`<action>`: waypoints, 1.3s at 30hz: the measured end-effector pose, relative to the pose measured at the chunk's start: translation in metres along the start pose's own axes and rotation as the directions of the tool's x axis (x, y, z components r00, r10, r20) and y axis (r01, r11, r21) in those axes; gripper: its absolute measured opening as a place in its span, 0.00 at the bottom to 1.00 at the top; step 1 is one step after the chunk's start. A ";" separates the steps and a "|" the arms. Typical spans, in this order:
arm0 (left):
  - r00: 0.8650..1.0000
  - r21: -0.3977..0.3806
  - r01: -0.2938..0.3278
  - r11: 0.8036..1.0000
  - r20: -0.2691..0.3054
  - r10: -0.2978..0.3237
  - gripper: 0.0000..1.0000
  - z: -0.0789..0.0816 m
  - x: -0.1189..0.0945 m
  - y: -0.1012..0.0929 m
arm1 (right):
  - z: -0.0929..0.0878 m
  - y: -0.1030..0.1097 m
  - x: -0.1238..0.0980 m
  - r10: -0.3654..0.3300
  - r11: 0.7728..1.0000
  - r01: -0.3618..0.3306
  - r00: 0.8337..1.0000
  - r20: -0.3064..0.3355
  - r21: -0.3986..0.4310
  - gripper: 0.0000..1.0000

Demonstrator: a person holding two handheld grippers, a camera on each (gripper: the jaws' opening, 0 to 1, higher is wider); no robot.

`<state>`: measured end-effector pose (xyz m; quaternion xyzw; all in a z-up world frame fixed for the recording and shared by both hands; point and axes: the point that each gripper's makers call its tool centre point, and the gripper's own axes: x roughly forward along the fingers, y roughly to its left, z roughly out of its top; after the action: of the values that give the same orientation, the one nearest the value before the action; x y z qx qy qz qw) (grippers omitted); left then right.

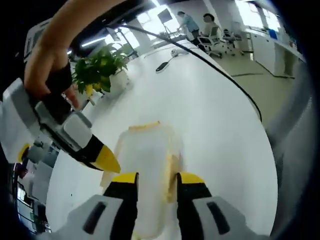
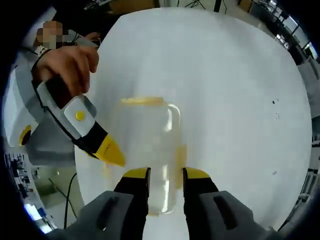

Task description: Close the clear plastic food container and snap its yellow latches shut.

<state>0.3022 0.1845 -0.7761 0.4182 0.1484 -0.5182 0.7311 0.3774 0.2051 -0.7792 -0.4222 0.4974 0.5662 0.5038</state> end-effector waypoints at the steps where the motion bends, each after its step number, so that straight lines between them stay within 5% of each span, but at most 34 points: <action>1: 1.000 0.009 -0.003 1.000 -0.003 0.003 0.25 0.000 0.000 0.000 | 0.000 0.000 0.000 0.009 1.000 -0.009 1.000 -0.002 -0.002 0.24; 19: 0.998 0.004 -0.035 0.999 0.048 0.035 0.27 0.000 0.003 0.001 | -0.002 0.000 0.004 0.119 0.992 -0.117 0.992 -0.049 0.037 0.27; 25: 0.996 -0.001 -0.052 0.999 0.073 0.052 0.26 0.001 0.004 0.000 | -0.003 0.007 0.011 0.167 0.984 -0.163 0.984 -0.059 0.072 0.38; 39: 0.997 0.050 -0.062 0.997 0.050 0.059 0.20 0.003 0.004 -0.001 | -0.003 0.008 0.009 0.165 0.983 -0.159 0.984 -0.064 0.088 0.35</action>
<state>0.3023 0.1791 -0.7772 0.4283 0.1046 -0.5095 0.7390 0.3679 0.2033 -0.7874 -0.3792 0.5706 0.5689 0.4549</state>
